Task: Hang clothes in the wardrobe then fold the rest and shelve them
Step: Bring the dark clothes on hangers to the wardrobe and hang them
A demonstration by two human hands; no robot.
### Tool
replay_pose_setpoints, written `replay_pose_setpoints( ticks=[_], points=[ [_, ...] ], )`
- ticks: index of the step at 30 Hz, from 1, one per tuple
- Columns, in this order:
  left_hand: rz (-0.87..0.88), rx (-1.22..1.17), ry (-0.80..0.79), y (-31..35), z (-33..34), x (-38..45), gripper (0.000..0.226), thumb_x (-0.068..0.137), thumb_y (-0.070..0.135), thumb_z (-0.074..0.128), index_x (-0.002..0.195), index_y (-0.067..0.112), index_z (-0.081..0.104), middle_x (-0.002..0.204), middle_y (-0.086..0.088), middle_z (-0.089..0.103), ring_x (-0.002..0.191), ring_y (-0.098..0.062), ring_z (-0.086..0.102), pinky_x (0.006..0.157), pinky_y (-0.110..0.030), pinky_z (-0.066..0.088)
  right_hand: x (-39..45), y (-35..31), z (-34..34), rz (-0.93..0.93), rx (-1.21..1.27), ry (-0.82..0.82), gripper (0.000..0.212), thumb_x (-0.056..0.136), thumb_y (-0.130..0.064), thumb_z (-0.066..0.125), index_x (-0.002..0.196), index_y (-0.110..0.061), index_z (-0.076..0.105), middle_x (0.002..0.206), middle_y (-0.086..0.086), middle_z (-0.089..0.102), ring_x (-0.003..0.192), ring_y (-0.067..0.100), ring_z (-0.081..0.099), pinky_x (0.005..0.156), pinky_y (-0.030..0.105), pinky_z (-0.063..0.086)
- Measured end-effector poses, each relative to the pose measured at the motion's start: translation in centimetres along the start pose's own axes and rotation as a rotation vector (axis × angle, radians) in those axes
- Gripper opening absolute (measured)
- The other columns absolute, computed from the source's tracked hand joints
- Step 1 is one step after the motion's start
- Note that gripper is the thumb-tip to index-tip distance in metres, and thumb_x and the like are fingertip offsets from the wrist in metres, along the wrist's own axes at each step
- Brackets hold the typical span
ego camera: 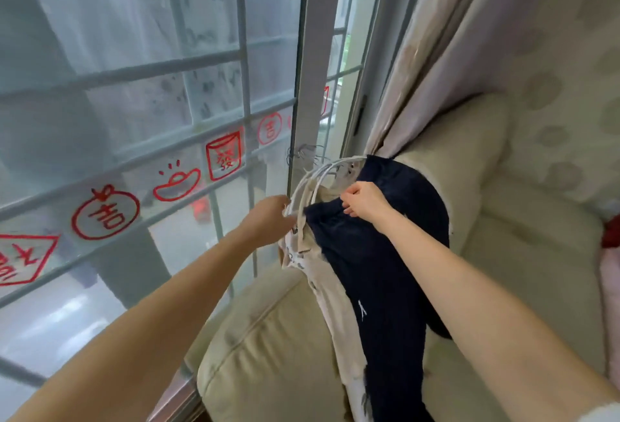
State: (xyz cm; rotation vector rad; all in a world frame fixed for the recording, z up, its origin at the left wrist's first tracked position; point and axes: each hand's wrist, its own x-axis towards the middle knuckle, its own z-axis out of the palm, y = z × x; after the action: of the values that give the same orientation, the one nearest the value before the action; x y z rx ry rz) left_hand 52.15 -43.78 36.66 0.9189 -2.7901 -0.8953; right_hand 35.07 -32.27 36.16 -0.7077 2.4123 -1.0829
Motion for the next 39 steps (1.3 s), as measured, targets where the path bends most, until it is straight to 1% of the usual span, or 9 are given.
replay_pose_setpoints(
  ticks=[6,12,17,20,23,27,33,36,39],
  points=[
    [-0.021,-0.072,-0.001,0.0,0.5,8.5,0.043,0.097,0.025,0.051,0.137,0.010,0.046,0.137,-0.011,0.050,0.124,-0.027,0.048,0.100,-0.033,0.039,11.4,-2.1,2.5,0.163,0.170,-0.048,0.015,0.094,-0.018,0.050,0.087,-0.009,0.060,0.074,0.007,0.052,0.075,0.023,0.052,0.073,0.036,0.046],
    [-0.025,-0.034,-0.006,0.0,2.7,13.0,0.039,0.100,0.034,0.039,0.127,0.009,0.052,0.126,-0.011,0.055,0.112,-0.029,0.054,0.091,-0.037,0.045,16.0,-2.2,4.3,0.321,0.395,0.047,0.010,0.088,-0.005,0.063,0.095,-0.001,0.058,0.082,0.014,0.062,0.065,0.024,0.060,0.054,0.032,0.052],
    [0.010,-0.072,0.032,0.3,3.4,15.5,0.030,0.097,0.036,0.042,0.081,0.015,0.055,0.092,-0.007,0.059,0.084,-0.026,0.059,0.069,-0.033,0.043,17.1,-1.7,3.2,0.409,0.580,0.112,0.010,0.085,-0.002,0.065,0.081,-0.006,0.057,0.069,0.011,0.061,0.052,0.018,0.057,0.043,0.024,0.045],
    [-0.022,-0.177,-0.012,0.1,3.2,16.2,0.044,0.095,0.045,0.047,0.067,0.012,0.051,0.070,-0.002,0.054,0.062,-0.018,0.052,0.055,-0.029,0.037,17.1,-2.2,3.4,0.482,0.609,0.067,0.014,0.091,-0.008,0.060,0.104,-0.004,0.059,0.067,0.006,0.055,0.050,0.013,0.050,0.043,0.022,0.044],
    [0.036,-0.264,-0.054,-0.2,2.4,16.2,0.034,0.092,0.040,0.056,0.079,0.009,0.059,0.082,-0.003,0.065,0.073,-0.020,0.059,0.063,-0.029,0.045,16.9,-3.0,4.3,0.487,0.524,0.035,0.038,0.088,-0.012,0.064,0.124,-0.005,0.054,0.077,0.007,0.058,0.057,0.014,0.051,0.045,0.023,0.043],
    [0.172,-0.277,-0.029,0.6,1.5,15.0,0.008,0.090,0.027,0.060,0.089,0.024,0.052,0.102,-0.003,0.060,0.096,-0.020,0.058,0.085,-0.034,0.047,16.7,-3.9,4.2,0.474,0.509,0.079,0.017,0.086,-0.007,0.060,0.102,-0.001,0.060,0.072,0.007,0.056,0.059,0.017,0.052,0.054,0.026,0.044],
    [-0.005,-0.602,0.162,-1.1,0.3,15.9,0.016,0.094,0.023,0.054,0.098,0.019,0.069,0.090,0.006,0.064,0.080,-0.009,0.059,0.070,-0.022,0.043,15.4,-4.4,2.4,0.429,0.866,0.151,0.024,0.099,-0.010,0.047,0.075,-0.004,0.050,0.059,0.010,0.048,0.047,0.020,0.047,0.044,0.026,0.047],
    [-0.058,-0.447,0.082,-2.0,2.1,17.5,0.012,0.093,0.022,0.053,0.087,0.013,0.057,0.085,-0.003,0.057,0.080,-0.019,0.054,0.061,-0.024,0.039,14.6,-4.2,1.9,0.411,0.946,0.149,0.024,0.099,-0.008,0.046,0.075,-0.006,0.048,0.053,0.007,0.044,0.037,0.017,0.041,0.041,0.026,0.040],
    [-0.038,-0.200,0.013,-1.3,4.0,18.5,0.040,0.090,0.040,0.059,0.116,0.011,0.057,0.115,-0.008,0.054,0.104,-0.027,0.055,0.080,-0.035,0.048,14.0,-4.0,1.6,0.399,1.025,0.131,0.030,0.100,-0.011,0.041,0.070,-0.010,0.043,0.044,-0.001,0.037,0.031,0.010,0.031,0.034,0.019,0.029]
  ],
)
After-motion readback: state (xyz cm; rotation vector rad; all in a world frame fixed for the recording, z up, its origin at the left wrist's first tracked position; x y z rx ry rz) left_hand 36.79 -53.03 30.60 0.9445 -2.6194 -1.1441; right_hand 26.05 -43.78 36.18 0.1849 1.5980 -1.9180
